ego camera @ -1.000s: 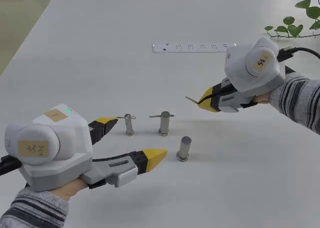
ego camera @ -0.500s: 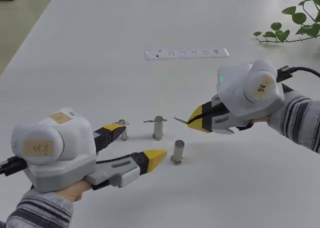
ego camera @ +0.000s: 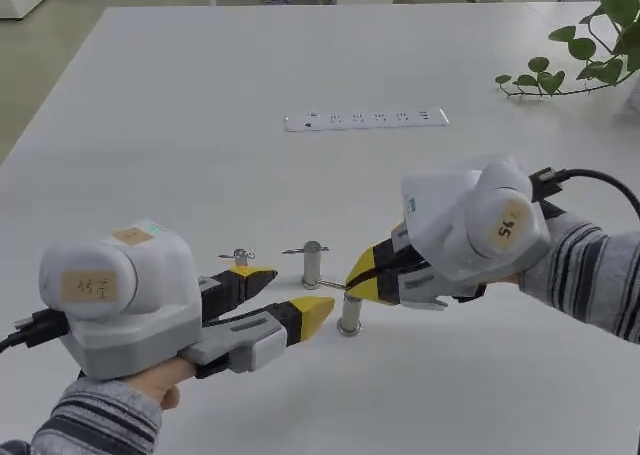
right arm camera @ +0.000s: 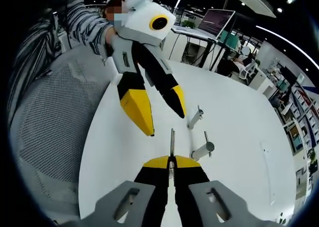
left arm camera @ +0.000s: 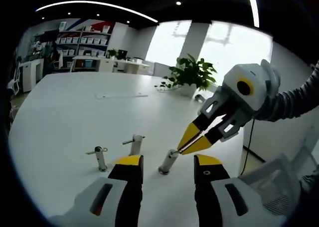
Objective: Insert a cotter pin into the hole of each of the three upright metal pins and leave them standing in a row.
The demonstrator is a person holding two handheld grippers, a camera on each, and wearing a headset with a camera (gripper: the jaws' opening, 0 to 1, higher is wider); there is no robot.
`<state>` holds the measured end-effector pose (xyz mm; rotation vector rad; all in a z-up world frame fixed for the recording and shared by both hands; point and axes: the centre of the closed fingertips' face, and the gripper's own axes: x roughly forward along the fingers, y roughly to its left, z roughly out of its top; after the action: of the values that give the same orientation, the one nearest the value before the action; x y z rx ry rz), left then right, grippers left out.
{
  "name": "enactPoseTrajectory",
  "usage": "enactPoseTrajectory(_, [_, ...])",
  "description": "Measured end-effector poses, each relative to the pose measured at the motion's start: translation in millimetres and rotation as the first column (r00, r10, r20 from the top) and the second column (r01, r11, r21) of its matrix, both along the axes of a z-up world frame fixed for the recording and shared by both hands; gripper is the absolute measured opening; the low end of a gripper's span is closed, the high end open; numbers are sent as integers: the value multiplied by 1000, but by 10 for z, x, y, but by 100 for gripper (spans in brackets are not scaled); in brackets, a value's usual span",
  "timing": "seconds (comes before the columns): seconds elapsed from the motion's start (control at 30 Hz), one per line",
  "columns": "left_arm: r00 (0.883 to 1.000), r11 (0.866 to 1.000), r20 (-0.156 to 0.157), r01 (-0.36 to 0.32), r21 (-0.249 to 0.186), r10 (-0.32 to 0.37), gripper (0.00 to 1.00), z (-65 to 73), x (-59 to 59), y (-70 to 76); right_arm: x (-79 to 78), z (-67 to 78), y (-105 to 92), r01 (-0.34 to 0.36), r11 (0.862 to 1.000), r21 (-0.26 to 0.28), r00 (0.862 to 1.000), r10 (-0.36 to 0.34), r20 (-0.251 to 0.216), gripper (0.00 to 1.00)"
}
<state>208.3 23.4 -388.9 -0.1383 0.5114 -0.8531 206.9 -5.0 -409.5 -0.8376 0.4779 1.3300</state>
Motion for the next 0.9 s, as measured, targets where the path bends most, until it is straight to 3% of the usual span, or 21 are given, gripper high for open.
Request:
enactPoseTrajectory(0.37, [1000, 999, -21, 16, -37, -17, 17, -3, -78, -75, -133, 63, 114, -51, 999, 6, 998, 51, 28, 0])
enactPoseTrajectory(0.57, [999, 998, -25, 19, -61, -21, 10, 31, -94, -110, -134, 94, 156, -60, 998, 12, 997, 59, 40, 0])
enactPoseTrajectory(0.9, [999, 998, -31, 13, -65, -15, 0, 32, -95, -92, -126, 132, 192, -66, 998, 17, 996, 65, 57, 0])
